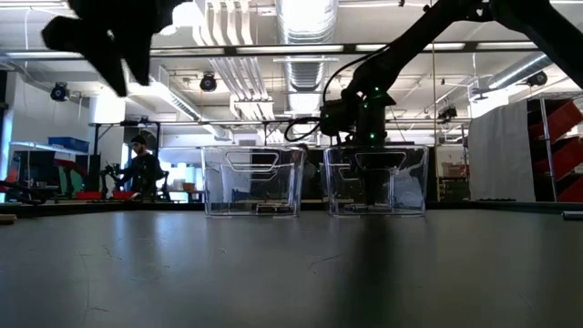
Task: Sort batteries
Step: Put the white battery into the right storage bin, then put the white battery into the right transparent bin
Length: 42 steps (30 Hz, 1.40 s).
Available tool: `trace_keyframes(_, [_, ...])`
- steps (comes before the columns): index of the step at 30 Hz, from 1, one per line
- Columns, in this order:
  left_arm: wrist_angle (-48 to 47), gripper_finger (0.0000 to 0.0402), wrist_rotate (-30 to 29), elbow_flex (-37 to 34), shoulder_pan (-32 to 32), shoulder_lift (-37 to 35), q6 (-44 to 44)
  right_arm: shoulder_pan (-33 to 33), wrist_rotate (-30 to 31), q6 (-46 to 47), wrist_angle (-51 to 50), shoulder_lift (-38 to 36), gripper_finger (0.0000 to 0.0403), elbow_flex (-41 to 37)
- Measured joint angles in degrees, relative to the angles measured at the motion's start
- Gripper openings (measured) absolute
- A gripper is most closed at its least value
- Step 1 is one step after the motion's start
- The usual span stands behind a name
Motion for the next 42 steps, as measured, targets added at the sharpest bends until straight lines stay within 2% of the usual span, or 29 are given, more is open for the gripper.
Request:
trace_keyframes(6, [1.33,0.0162,5.37,-7.67,-1.48,0.02,-8.24,0.02,0.19,0.64,-0.21,-1.25,0.0109,-0.02])
trace_keyframes(13, [2.2,0.0157,7.35,-13.05,-1.49,0.0,-14.88,0.02,0.17,1.6,-0.31,-10.11,0.0148,0.0])
trace_keyframes(17, [2.25,0.0157,14.03,-15.96,-1.43,0.0,-17.99,0.02,0.13,2.83,-0.27,-16.63,0.0166,0.0])
trace_keyframes(20, [2.28,0.0157,20.62,-19.14,-1.51,0.02,-23.74,0.02,0.03,3.71,-0.09,-21.29,0.0175,0.0])
trace_keyframes(22, [3.97,0.0157,22.51,-21.14,-2.07,0.0,-28.47,0.02,-0.02,3.93,0.05,-24.13,0.0179,0.0])
trace_keyframes(27, [8.34,0.0157,22.79,-25.01,-4.9,0.0,-37.58,0.02,-0.01,3.96,0.28,-29.39,0.0179,0.0])
trace_keyframes(34, [7.35,0.0157,21.56,-29.56,-8.27,-1.04,-48.66,0.02,-0.02,4.27,0.27,-32.0,0.0174,0.02])
trace_keyframes(38, [6.85,0.0157,20.83,-31.03,-8.31,-1.41,-49.95,0.02,0.02,5.18,-0.24,-31.93,0.0179,0.02])
trace_keyframes(42, [2.49,0.0157,20.83,-31.37,-8.31,-1.74,-51.63,0.02,0.02,5.73,-1.21,-31.91,0.0178,0.02])
